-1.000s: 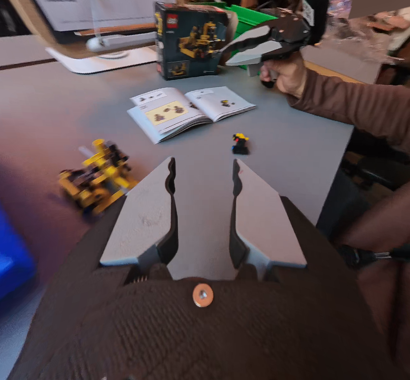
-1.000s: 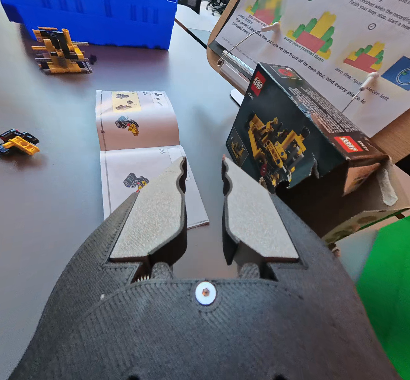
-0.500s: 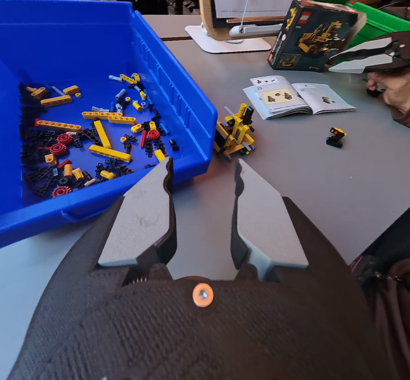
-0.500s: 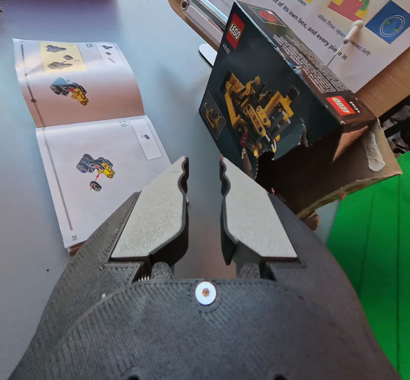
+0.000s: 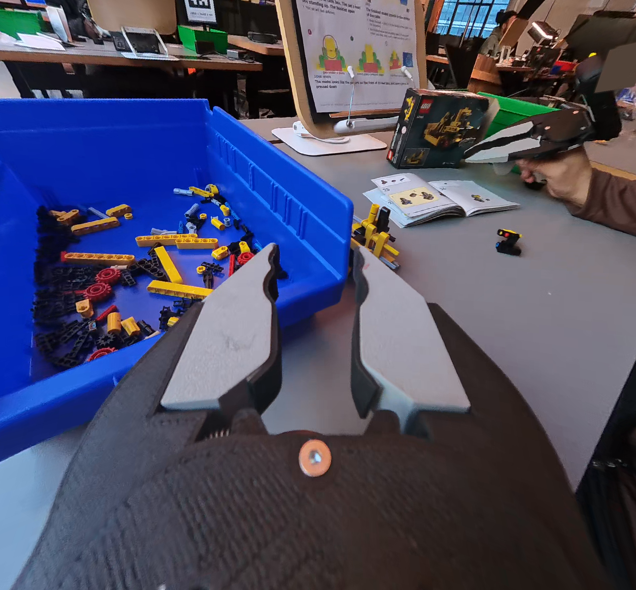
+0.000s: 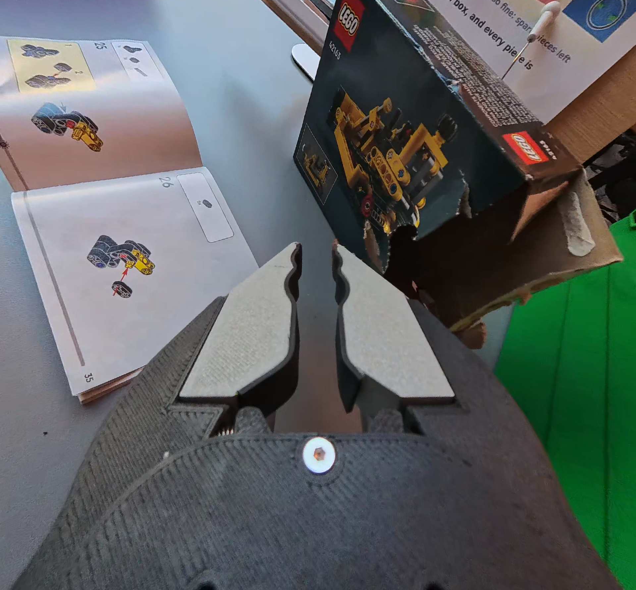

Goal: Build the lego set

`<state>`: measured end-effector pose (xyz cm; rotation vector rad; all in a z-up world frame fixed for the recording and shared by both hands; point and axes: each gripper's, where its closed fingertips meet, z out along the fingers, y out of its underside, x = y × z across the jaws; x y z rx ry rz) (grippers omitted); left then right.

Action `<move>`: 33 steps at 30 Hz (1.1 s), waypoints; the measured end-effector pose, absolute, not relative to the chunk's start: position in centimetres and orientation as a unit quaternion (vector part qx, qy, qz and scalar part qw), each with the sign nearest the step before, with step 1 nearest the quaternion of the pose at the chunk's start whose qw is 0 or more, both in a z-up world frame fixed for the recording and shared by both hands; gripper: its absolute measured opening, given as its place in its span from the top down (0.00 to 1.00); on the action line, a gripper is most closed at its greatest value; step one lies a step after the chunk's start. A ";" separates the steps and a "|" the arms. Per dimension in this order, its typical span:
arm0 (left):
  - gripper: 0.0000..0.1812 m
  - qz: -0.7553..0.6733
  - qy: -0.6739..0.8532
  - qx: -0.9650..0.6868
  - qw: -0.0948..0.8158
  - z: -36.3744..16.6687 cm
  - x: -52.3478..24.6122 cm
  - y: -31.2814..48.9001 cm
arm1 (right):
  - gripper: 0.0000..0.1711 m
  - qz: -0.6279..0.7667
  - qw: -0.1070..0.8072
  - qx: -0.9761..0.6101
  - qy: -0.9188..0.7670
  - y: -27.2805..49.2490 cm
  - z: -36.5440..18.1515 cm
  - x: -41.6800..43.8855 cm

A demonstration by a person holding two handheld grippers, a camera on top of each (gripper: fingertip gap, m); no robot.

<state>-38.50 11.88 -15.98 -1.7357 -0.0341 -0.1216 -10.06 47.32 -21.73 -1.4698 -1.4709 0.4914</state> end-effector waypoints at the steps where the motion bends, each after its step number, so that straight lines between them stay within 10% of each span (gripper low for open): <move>1: 0.78 -0.051 -0.014 -0.764 0.643 -16.0 -38.5 11.9 | 0.92 0.202 0.481 -0.602 -0.604 47.3 -21.7 -10.1; 33: 0.79 0.049 -0.080 -0.757 0.647 -15.9 -41.8 11.3 | 0.87 0.197 0.477 -0.643 -0.566 48.9 -21.9 -9.6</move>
